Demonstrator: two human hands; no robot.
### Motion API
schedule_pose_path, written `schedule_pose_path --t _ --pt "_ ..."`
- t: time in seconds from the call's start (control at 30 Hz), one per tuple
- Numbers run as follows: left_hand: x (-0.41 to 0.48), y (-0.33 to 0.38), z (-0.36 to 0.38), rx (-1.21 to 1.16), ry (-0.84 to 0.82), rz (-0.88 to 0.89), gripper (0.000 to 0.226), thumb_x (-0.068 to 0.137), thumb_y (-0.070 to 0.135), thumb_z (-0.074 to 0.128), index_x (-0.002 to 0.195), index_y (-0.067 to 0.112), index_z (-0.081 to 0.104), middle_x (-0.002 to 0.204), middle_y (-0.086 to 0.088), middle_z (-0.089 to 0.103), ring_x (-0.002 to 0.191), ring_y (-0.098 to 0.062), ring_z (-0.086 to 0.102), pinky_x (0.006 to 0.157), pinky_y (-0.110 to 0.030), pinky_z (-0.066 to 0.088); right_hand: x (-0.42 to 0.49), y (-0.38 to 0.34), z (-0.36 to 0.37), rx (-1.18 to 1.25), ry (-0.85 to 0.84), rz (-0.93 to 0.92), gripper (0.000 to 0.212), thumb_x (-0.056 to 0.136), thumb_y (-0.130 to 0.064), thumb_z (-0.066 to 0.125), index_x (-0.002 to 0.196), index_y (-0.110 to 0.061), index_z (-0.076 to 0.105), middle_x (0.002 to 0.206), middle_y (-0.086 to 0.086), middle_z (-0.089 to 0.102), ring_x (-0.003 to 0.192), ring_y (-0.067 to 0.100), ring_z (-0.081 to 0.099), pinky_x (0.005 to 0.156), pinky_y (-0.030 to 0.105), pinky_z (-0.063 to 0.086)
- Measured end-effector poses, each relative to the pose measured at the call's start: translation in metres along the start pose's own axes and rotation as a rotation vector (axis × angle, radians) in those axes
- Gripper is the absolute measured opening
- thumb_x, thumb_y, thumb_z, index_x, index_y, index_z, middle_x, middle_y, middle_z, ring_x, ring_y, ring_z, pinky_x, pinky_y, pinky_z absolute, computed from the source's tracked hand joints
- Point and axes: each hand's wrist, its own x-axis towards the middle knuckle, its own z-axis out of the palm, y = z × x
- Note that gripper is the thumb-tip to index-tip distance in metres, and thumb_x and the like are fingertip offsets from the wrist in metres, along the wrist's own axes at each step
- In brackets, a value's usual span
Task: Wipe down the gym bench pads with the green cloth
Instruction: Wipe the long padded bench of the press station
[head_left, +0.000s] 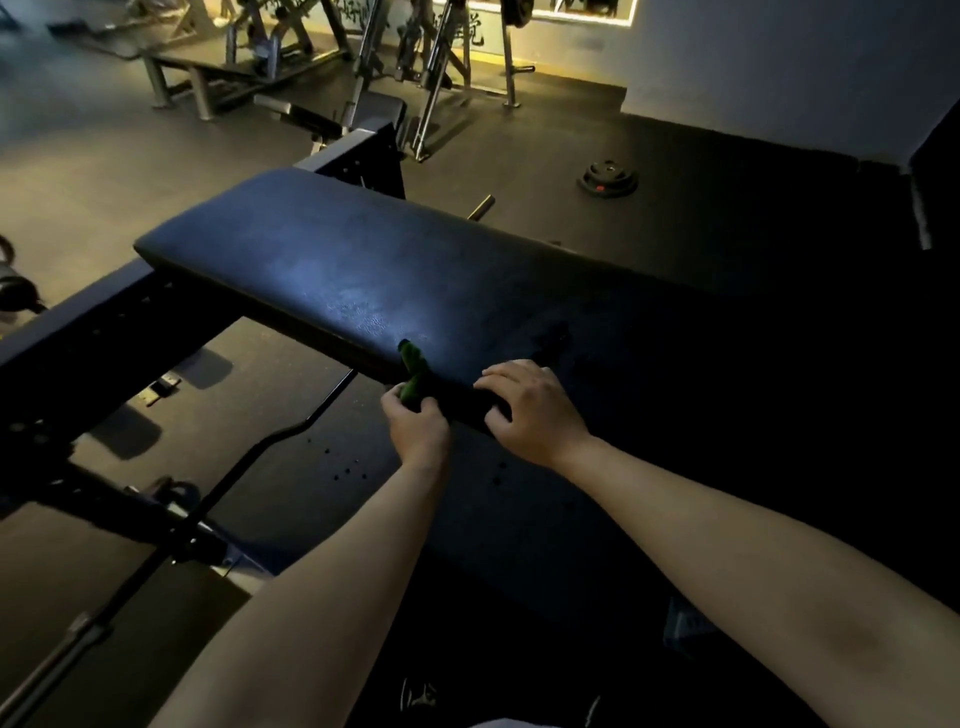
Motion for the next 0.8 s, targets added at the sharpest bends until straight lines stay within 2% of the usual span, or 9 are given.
schedule_pose_path --t 0.07,0.17,0.3,0.43,0.47,0.57,0.7,0.77,0.8 --pt "-0.012 -0.005 0.008 0.046 0.042 -0.012 0.033 0.096 0.003 0.055 0.128 0.003 0.051 0.108 -0.008 0.058 0.1 -0.02 0.056 0.077 -0.017 0.036 0.002 -0.001 0.0 0.038 0.037 0.008 0.033 0.078 -0.019 0.06 0.108 -0.018 0.071 0.115 -0.003 0.067 0.114 0.019 0.057 0.089 0.04 0.045" --pt "-0.038 -0.011 0.021 0.086 0.093 -0.018 0.031 0.093 0.004 0.057 0.123 0.008 0.058 0.107 -0.006 0.062 0.099 -0.019 0.057 0.083 -0.022 0.039 0.0 0.002 0.0 0.051 0.057 0.011 0.03 0.076 -0.02 0.059 0.103 -0.017 0.071 0.112 -0.003 0.068 0.111 0.022 0.059 0.087 0.04 0.045" --pt "-0.069 -0.016 0.033 0.108 0.114 0.026 0.023 0.092 0.01 0.063 0.115 0.012 0.063 0.099 0.0 0.063 0.093 -0.015 0.057 0.075 -0.017 0.034 0.001 0.002 -0.004 0.05 0.004 -0.005 0.03 0.079 -0.021 0.057 0.105 -0.014 0.068 0.112 0.0 0.067 0.11 0.025 0.058 0.088 0.04 0.043" --pt "-0.091 -0.022 0.03 0.203 0.049 0.061 0.011 0.091 0.017 0.065 0.102 0.017 0.064 0.091 0.0 0.068 0.088 -0.02 0.064 0.072 -0.02 0.04 0.001 0.013 -0.018 0.012 -0.105 -0.083 0.026 0.083 -0.022 0.056 0.107 -0.016 0.065 0.114 -0.001 0.066 0.111 0.023 0.056 0.087 0.035 0.044" --pt "-0.095 -0.023 0.028 0.226 0.028 0.065 0.01 0.091 0.017 0.065 0.101 0.018 0.063 0.089 0.0 0.067 0.086 -0.02 0.064 0.069 -0.016 0.041 0.0 0.019 -0.02 0.03 -0.119 -0.097 0.027 0.083 -0.021 0.056 0.108 -0.017 0.066 0.116 -0.002 0.066 0.113 0.021 0.056 0.088 0.035 0.046" --pt "-0.099 -0.023 0.023 0.264 0.008 0.041 0.016 0.094 0.019 0.062 0.11 0.02 0.058 0.094 0.0 0.065 0.082 -0.016 0.059 0.06 -0.009 0.037 -0.002 0.031 -0.02 0.155 -0.077 -0.075 0.025 0.082 -0.014 0.058 0.104 -0.014 0.069 0.114 0.0 0.068 0.111 0.023 0.057 0.091 0.036 0.049" --pt "-0.067 -0.014 0.018 0.121 0.106 -0.035 0.047 0.092 0.025 0.057 0.138 0.03 0.05 0.121 -0.004 0.064 0.108 -0.024 0.061 0.098 -0.03 0.046 0.001 0.03 -0.017 0.194 -0.057 -0.053 0.02 0.081 -0.01 0.057 0.097 -0.012 0.069 0.105 0.0 0.067 0.105 0.023 0.057 0.089 0.034 0.048" --pt "-0.05 -0.005 0.02 0.077 0.107 -0.054 0.06 0.091 0.025 0.053 0.149 0.034 0.042 0.141 -0.005 0.057 0.125 -0.027 0.056 0.11 -0.044 0.044 0.002 0.03 -0.017 0.198 -0.052 -0.06 0.017 0.082 -0.011 0.056 0.094 -0.013 0.067 0.101 0.0 0.066 0.102 0.022 0.056 0.086 0.035 0.048" --pt "-0.046 0.0 0.022 0.086 0.093 -0.064 0.061 0.095 0.02 0.05 0.153 0.032 0.038 0.147 -0.006 0.053 0.132 -0.028 0.052 0.114 -0.042 0.039 0.001 0.028 -0.016 0.195 -0.053 -0.066 0.016 0.081 -0.011 0.056 0.093 -0.013 0.066 0.099 0.0 0.065 0.1 0.022 0.056 0.084 0.036 0.049"
